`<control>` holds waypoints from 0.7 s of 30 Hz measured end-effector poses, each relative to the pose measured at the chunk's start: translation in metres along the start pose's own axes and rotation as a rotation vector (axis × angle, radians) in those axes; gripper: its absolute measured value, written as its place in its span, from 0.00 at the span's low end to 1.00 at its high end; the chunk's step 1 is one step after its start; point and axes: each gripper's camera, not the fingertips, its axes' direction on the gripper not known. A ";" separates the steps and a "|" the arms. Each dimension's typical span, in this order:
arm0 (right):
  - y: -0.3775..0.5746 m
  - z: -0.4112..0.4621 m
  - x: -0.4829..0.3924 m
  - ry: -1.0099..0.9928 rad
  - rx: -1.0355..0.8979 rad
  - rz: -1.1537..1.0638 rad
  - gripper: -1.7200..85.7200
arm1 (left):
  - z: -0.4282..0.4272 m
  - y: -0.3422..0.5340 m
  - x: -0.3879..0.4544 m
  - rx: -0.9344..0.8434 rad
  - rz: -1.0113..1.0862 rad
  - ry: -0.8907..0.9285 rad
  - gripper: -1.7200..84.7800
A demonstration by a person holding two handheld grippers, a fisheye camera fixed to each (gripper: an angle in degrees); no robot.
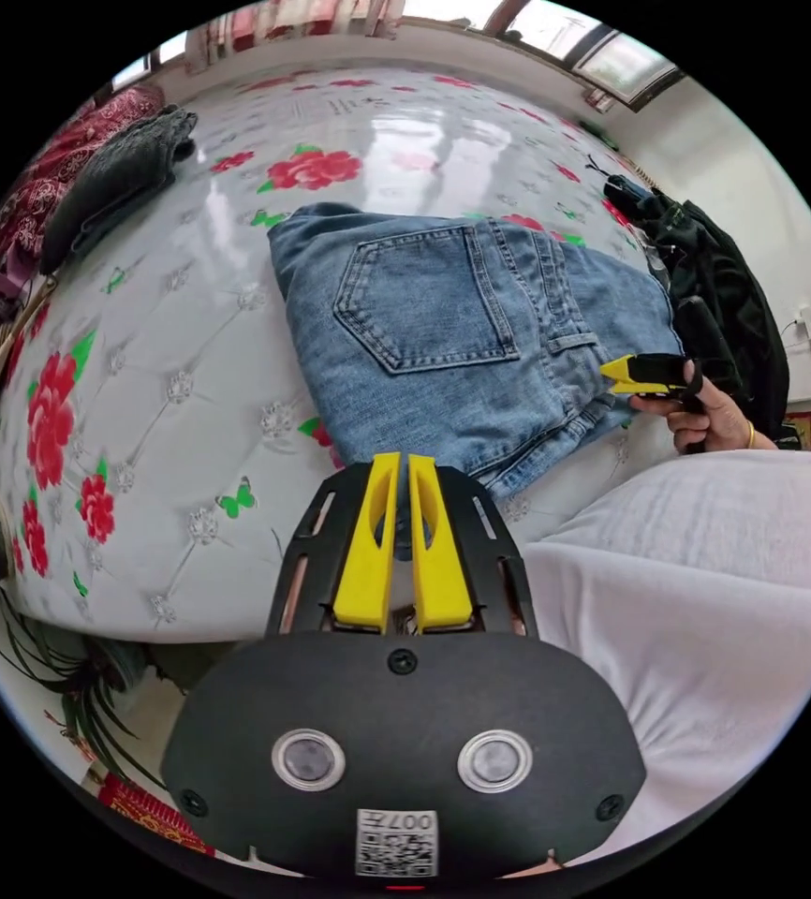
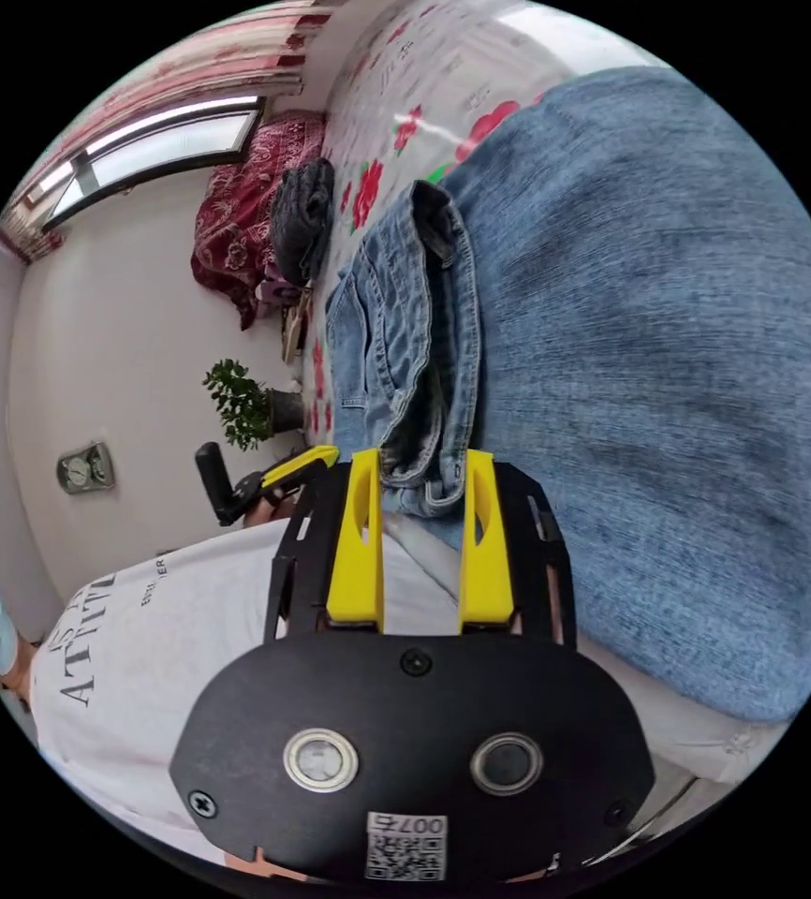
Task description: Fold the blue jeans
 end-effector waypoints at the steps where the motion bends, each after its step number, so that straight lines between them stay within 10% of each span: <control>1: -0.004 0.006 0.000 0.013 -0.046 0.005 0.10 | 0.000 0.000 0.000 0.004 0.002 -0.001 0.01; 10: 0.038 -0.041 -0.090 0.271 0.089 -0.436 0.05 | -0.065 -0.044 -0.026 0.132 0.077 -0.126 0.02; 21: 0.008 -0.028 -0.026 0.160 0.127 -0.062 0.07 | -0.035 -0.210 -0.067 -0.065 0.388 -0.136 0.08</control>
